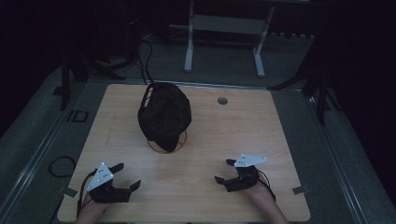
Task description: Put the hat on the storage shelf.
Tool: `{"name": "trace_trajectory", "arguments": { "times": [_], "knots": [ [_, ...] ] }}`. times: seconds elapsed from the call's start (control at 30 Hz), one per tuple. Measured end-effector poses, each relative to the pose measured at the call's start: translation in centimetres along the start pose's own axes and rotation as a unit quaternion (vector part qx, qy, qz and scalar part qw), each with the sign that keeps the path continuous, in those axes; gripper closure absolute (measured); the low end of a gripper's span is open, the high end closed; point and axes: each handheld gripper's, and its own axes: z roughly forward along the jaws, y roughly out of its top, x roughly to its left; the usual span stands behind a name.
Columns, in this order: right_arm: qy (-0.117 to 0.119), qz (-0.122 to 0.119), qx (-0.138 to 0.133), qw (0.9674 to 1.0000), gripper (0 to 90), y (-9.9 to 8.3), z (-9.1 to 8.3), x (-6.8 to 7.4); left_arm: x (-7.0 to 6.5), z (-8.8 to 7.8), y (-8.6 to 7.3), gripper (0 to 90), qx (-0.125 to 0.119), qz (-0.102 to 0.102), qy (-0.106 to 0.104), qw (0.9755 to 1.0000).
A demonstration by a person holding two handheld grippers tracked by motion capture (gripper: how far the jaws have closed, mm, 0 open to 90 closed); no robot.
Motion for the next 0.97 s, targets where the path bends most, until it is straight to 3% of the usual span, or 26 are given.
{"name": "trace_trajectory", "arguments": {
  "times": [0.13, 0.27, 0.53, 0.97],
  "knots": [
    [-0.001, 0.006, 0.002, 1.0, 13.9, -0.8, -0.5, -0.1, 0.0, -0.1, 0.0, 6.0, -0.001, 0.0, 0.0, 1.0],
    [-0.013, 0.005, -0.01, 0.9999, 13.9, -1.3, -1.4, -0.1, 0.0, -0.1, 0.0, 6.0, -0.001, -0.001, -0.002, 1.0],
    [-0.037, 0.0, -0.003, 0.9993, 13.9, -2.3, -2.5, -0.5, 0.0, 0.0, -0.1, 6.0, 0.0, 0.0, -0.002, 1.0],
    [-0.049, 0.0, -0.006, 0.9988, 14.0, -2.6, -2.9, -1.1, 0.0, 0.0, -0.2, 6.0, 0.002, 0.0, -0.006, 1.0]
  ]
}}
